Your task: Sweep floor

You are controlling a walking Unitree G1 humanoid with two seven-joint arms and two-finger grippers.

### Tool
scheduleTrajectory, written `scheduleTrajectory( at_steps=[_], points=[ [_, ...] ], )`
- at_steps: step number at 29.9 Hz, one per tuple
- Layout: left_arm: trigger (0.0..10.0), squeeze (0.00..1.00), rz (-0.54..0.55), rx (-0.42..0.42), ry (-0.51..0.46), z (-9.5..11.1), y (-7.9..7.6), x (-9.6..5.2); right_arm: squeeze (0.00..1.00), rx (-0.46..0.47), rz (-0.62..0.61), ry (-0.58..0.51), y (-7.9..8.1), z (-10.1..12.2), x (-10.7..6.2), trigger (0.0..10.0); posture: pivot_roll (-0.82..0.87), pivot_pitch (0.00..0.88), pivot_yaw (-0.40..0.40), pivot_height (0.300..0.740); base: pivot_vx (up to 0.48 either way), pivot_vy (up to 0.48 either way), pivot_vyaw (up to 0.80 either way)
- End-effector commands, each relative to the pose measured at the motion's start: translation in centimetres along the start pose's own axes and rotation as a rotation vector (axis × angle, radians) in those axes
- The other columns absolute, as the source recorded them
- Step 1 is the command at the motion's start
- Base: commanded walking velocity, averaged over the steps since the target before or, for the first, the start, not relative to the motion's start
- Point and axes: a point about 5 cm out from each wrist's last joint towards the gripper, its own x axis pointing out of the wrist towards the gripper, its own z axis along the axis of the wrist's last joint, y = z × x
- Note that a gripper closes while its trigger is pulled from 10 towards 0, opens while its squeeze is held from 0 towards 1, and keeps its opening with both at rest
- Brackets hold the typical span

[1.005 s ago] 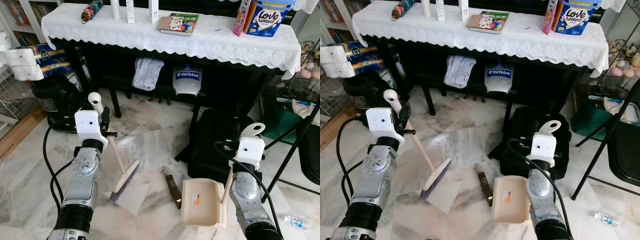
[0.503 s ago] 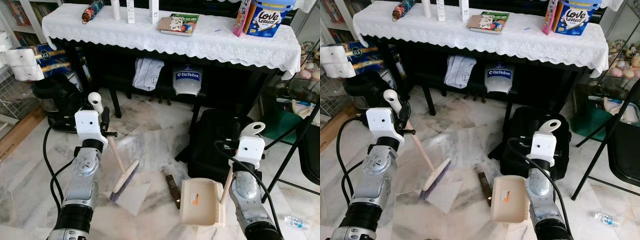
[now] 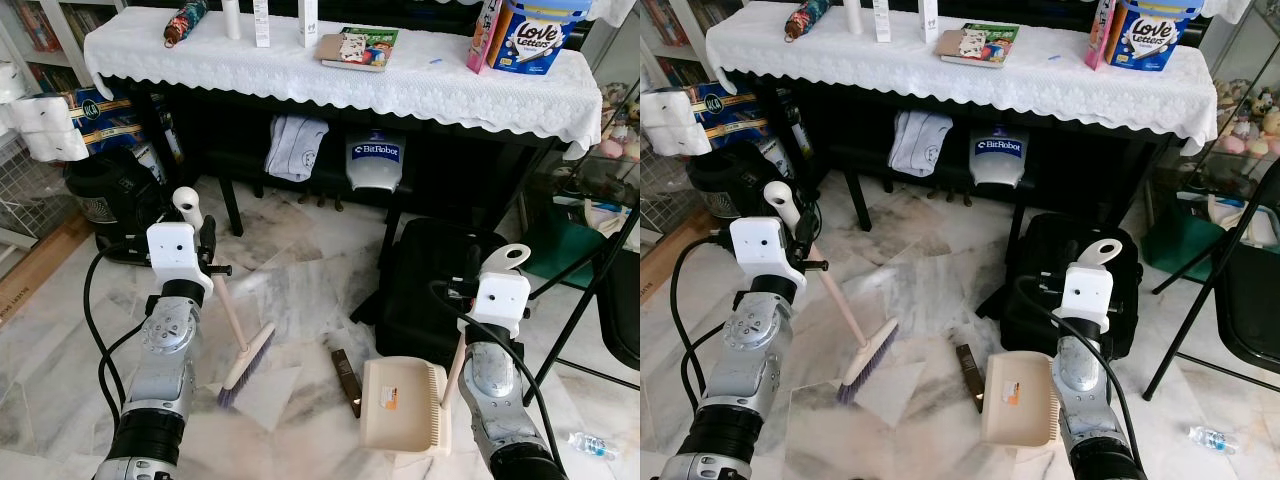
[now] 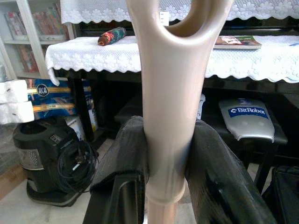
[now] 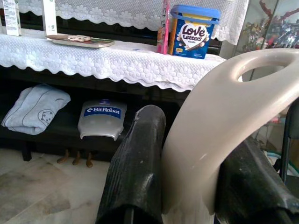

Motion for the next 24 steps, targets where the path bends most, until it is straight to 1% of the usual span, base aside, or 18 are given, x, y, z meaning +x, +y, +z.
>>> scheduleTrajectory(
  at_steps=[1,8,11,13,14,15,17,24],
  points=[
    [10.0,0.0,0.004,0.02,-0.068,1.24,0.19,0.53,0.0,0.006,-0.012,-0.036,-0.25,0.81,0.35,10.0,0.04,0.077,-0.01,0.74,0.251,0.0,0.0],
    [10.0,0.0,0.008,0.02,-0.074,1.34,0.18,0.58,0.0,0.006,-0.015,-0.03,-0.37,0.66,0.26,10.0,0.04,0.079,-0.011,0.74,0.266,0.0,0.0],
    [10.0,0.0,0.009,0.02,-0.075,1.37,0.19,0.6,0.0,0.021,-0.023,-0.008,-0.39,0.39,0.19,10.0,0.04,0.08,-0.012,0.74,0.284,0.0,0.0],
    [10.0,0.0,0.011,0.019,-0.076,1.38,0.22,0.59,0.0,0.015,-0.026,0.003,-0.4,0.25,0.19,10.0,0.04,0.081,-0.013,0.74,0.285,0.0,-0.46],
    [10.0,0.0,0.012,0.019,-0.077,1.4,0.26,0.59,0.0,0.038,-0.025,0.015,-0.33,0.12,0.18,10.0,0.04,0.08,-0.012,0.74,0.281,0.0,-0.8],
    [10.0,0.0,0.012,0.019,-0.077,1.41,0.27,0.59,0.0,0.041,-0.027,0.018,-0.34,0.09,0.17,10.0,0.04,0.082,-0.013,0.74,0.277,0.0,-0.8],
    [10.0,0.0,0.013,0.018,-0.078,1.42,0.29,0.59,0.0,0.022,-0.019,0.001,-0.34,0.24,0.17,10.0,0.04,0.083,-0.013,0.74,0.274,0.0,-0.78],
    [10.0,0.0,0.016,0.013,-0.083,1.41,0.31,0.57,0.0,0.019,-0.014,-0.006,-0.18,0.33,0.05,10.0,0.04,0.083,-0.013,0.74,0.0,0.0,0.0]
  ],
)
